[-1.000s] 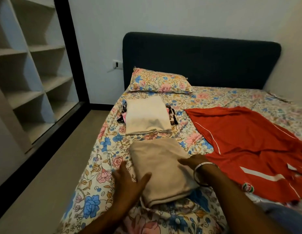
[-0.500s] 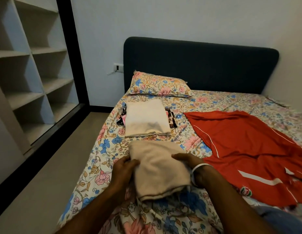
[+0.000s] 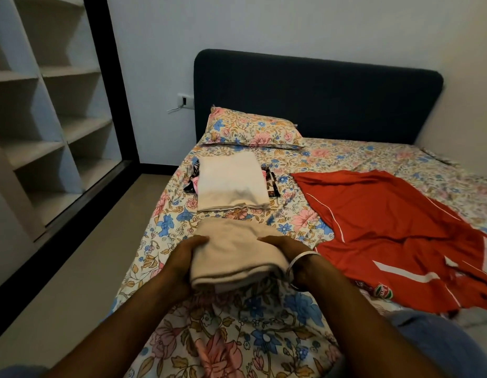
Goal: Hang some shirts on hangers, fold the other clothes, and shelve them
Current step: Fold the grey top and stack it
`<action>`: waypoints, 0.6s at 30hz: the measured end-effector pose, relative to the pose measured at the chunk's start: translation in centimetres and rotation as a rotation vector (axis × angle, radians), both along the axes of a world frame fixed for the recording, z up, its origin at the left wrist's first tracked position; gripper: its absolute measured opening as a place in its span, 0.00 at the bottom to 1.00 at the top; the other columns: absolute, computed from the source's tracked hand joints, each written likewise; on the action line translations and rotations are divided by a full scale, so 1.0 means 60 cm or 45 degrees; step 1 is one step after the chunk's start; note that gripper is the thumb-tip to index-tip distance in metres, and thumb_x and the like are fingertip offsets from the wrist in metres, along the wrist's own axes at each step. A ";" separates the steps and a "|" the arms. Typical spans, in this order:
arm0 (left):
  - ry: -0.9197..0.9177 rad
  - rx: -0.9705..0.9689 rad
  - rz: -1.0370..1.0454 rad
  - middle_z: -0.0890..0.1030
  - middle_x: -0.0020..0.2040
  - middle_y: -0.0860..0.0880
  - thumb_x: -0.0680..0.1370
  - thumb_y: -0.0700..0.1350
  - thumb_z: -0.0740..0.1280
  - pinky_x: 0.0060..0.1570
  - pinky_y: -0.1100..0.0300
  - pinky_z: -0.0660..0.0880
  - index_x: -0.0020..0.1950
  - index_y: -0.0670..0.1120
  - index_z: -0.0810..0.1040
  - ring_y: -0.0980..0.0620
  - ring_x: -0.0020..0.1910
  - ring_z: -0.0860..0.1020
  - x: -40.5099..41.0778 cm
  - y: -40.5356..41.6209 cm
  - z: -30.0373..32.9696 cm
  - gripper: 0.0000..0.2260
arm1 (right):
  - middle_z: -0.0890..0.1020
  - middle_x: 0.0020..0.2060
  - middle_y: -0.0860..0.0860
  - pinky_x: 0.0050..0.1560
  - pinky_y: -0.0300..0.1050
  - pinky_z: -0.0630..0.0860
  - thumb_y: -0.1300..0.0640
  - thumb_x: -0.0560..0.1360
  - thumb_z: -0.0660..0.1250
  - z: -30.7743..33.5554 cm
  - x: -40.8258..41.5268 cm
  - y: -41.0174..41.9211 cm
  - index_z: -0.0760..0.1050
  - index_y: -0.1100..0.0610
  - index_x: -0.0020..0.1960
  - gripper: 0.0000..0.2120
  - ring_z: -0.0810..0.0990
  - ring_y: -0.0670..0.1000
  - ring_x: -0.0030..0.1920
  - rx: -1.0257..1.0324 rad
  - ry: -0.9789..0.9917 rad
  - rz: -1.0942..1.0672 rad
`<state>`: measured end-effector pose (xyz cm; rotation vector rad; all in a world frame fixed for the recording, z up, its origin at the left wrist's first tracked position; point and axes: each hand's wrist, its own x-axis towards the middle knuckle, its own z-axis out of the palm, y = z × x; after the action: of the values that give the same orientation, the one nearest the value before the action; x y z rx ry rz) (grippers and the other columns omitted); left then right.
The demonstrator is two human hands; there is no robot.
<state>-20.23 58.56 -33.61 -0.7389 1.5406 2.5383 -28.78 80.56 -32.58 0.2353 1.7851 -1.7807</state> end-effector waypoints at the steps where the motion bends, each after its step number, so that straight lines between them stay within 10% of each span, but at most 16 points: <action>1: -0.034 0.074 0.002 0.86 0.47 0.39 0.80 0.46 0.66 0.37 0.52 0.82 0.61 0.41 0.77 0.39 0.43 0.85 0.002 -0.006 -0.001 0.13 | 0.85 0.53 0.60 0.48 0.52 0.82 0.50 0.63 0.81 -0.006 0.002 -0.003 0.77 0.58 0.65 0.33 0.83 0.63 0.55 0.028 -0.009 0.004; 5: -0.144 0.042 -0.191 0.83 0.58 0.35 0.75 0.48 0.74 0.60 0.39 0.77 0.67 0.41 0.76 0.33 0.58 0.81 0.024 -0.008 -0.018 0.23 | 0.85 0.52 0.62 0.46 0.52 0.82 0.55 0.69 0.78 -0.013 0.032 -0.006 0.78 0.60 0.62 0.24 0.83 0.62 0.50 0.160 -0.125 0.097; 13: 0.097 -0.132 -0.156 0.85 0.47 0.36 0.69 0.46 0.75 0.28 0.54 0.80 0.59 0.39 0.81 0.40 0.33 0.84 -0.025 -0.040 0.065 0.20 | 0.84 0.33 0.58 0.21 0.40 0.75 0.57 0.78 0.68 0.096 -0.008 -0.027 0.81 0.61 0.51 0.08 0.80 0.54 0.25 -0.125 0.028 0.090; 18: 0.176 -0.319 -0.191 0.84 0.50 0.37 0.70 0.47 0.75 0.37 0.53 0.79 0.63 0.40 0.78 0.41 0.37 0.82 -0.149 -0.082 0.144 0.24 | 0.82 0.33 0.55 0.22 0.38 0.76 0.55 0.77 0.69 0.184 -0.121 -0.064 0.77 0.62 0.56 0.12 0.79 0.51 0.25 -0.176 0.126 0.125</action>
<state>-29.17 53.61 -24.98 -0.4566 1.9053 2.3594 -36.03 76.73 -21.55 0.0035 1.7006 -1.8639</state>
